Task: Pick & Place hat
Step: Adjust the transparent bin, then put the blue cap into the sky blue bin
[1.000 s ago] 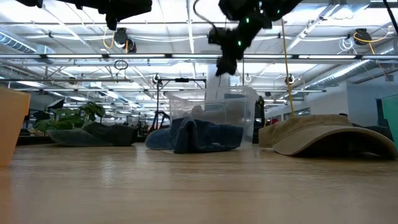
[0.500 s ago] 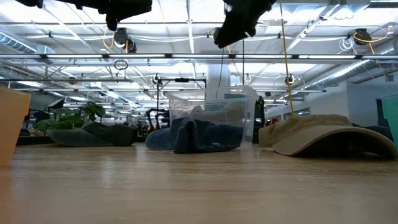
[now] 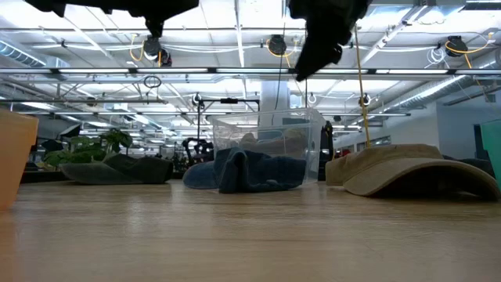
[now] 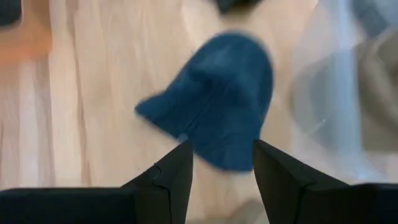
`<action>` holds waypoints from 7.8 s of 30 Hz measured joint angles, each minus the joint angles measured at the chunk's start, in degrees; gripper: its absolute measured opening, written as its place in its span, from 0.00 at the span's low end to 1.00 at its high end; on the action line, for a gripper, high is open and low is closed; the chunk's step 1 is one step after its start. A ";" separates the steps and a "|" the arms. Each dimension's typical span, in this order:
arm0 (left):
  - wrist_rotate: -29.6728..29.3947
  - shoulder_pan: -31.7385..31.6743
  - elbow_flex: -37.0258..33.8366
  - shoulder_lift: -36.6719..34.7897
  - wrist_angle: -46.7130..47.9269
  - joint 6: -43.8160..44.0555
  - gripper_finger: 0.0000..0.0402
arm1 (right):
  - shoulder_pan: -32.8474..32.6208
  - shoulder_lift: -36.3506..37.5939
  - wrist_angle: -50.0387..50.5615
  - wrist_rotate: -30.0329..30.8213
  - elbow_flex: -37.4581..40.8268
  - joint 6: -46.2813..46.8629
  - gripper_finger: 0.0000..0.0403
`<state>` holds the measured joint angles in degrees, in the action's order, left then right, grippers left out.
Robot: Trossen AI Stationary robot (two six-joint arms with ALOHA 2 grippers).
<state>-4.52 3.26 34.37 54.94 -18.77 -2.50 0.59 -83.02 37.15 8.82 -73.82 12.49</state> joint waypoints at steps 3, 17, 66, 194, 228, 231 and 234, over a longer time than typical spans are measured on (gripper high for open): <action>0.03 0.16 2.03 4.12 -0.56 -0.26 0.25 | -1.19 0.43 -0.07 2.42 1.77 0.34 0.35; -15.21 3.41 19.60 23.34 16.34 -2.35 0.25 | -4.28 7.74 -29.37 30.70 11.99 -13.79 0.23; -20.54 5.31 22.51 14.53 31.55 -4.46 0.25 | 25.48 -9.72 -20.10 12.00 1.55 -17.16 0.02; -15.30 -15.52 53.57 50.68 59.67 1.74 0.72 | -5.58 43.95 -41.82 1.54 41.78 -15.37 0.05; -25.81 5.24 33.22 20.94 38.84 6.21 0.24 | -5.54 43.78 -46.76 1.55 50.04 -11.94 0.05; -18.46 7.10 24.59 14.08 26.55 3.42 0.18 | -5.46 43.78 -46.81 1.55 50.37 -11.99 0.05; -14.48 7.46 16.63 8.90 14.86 -1.28 0.13 | -4.80 43.78 -48.44 1.64 50.40 -11.11 0.05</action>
<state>-19.00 10.72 51.00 63.84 -3.91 -3.78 -4.22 -39.24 -11.29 10.46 -23.42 1.38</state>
